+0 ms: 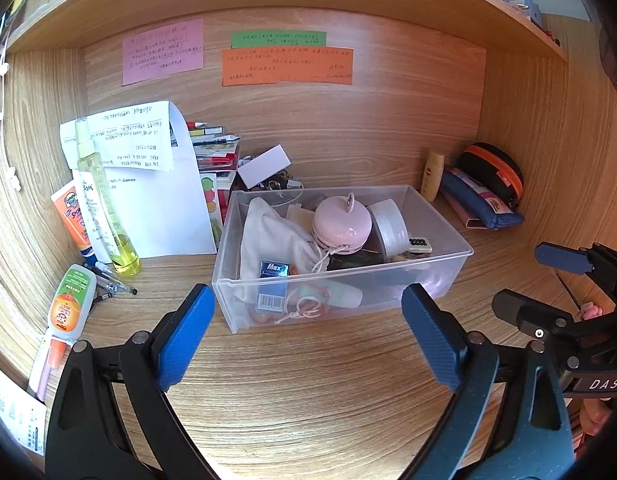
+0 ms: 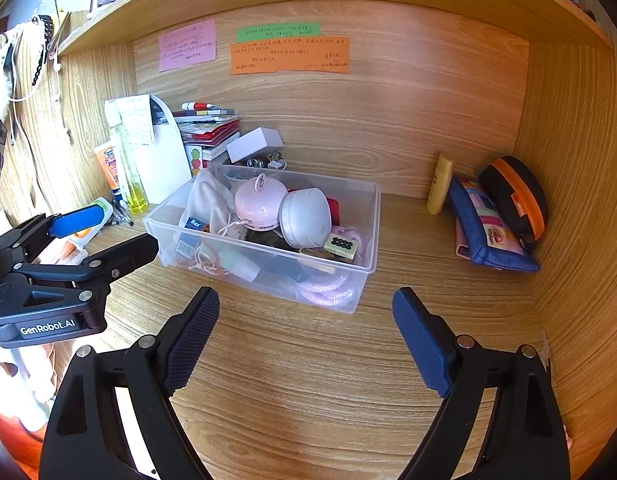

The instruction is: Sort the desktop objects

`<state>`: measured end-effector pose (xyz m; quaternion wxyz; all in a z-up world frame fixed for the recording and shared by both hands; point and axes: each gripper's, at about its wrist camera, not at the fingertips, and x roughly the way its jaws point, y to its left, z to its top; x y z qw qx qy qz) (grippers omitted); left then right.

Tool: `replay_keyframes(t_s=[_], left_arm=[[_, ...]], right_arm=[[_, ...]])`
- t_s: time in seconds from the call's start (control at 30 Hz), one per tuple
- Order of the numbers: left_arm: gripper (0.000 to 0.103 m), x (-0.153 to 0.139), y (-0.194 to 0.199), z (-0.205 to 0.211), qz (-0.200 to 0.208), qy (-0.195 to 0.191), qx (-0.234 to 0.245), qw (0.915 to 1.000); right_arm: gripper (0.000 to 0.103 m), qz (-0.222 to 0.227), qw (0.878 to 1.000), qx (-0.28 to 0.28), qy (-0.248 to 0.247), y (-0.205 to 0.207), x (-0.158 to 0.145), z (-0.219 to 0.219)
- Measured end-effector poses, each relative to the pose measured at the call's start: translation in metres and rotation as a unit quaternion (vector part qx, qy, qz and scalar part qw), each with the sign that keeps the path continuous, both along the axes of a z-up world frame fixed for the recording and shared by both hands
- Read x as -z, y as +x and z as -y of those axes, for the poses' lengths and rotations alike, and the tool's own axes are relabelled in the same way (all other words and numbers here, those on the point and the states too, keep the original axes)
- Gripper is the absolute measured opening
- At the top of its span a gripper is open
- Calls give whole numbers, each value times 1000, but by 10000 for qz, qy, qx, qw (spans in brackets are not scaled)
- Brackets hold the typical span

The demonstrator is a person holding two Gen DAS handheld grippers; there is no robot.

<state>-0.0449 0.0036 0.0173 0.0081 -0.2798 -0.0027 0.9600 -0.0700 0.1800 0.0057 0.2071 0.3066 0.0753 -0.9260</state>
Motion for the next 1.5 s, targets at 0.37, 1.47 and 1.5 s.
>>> replay_keyframes(t_s=[0.37, 1.47, 1.5], left_arm=[[95, 1, 0, 0, 24, -9, -4, 10000], [102, 3, -3, -8, 97, -75, 66, 9999], [102, 3, -3, -9, 101, -75, 71, 9999]], right_arm=[[87, 12, 10000, -12, 2, 0, 0, 2], [87, -2, 10000, -26, -20, 1, -2, -1], [87, -6, 10000, -23, -14, 1, -2, -1]])
